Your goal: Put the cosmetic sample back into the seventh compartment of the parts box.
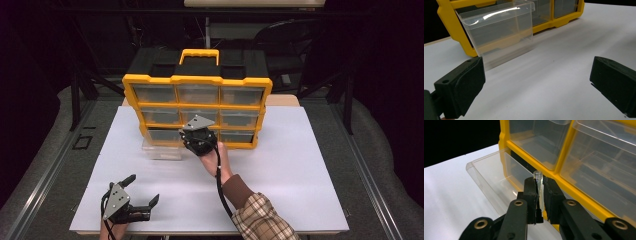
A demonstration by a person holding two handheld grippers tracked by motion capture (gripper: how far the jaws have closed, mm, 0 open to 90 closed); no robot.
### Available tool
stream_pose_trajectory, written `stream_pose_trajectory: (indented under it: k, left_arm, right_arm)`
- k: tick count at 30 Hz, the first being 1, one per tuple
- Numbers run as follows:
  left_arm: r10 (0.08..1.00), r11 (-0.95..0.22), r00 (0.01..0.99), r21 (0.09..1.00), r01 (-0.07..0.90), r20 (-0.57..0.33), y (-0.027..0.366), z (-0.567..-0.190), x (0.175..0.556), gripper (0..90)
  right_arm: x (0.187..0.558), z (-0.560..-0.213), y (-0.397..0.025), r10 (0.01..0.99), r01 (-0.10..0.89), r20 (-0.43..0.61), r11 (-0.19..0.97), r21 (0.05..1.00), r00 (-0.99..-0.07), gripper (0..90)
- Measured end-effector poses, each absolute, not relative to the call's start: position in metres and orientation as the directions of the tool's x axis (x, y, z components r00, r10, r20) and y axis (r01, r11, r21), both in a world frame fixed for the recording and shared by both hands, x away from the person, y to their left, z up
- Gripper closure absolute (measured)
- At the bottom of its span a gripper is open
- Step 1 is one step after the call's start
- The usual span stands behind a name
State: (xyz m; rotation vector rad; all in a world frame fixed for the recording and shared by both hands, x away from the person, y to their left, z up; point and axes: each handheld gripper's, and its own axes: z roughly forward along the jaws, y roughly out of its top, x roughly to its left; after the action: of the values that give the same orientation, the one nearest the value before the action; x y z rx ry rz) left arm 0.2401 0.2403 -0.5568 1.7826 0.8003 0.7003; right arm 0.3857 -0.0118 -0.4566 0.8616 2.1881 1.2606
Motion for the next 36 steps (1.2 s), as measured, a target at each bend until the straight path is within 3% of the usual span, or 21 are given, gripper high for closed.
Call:
stream_pose_trajectory:
  k: [36]
  left_arm:
    - [0.788,-0.257,0.609,0.946,0.196,0.087,0.241,-0.557,0.240,0.0]
  right_arm:
    - [0.394,-0.455,0.021,0.678,0.282,-0.085,0.413,0.866,-0.730,81.0]
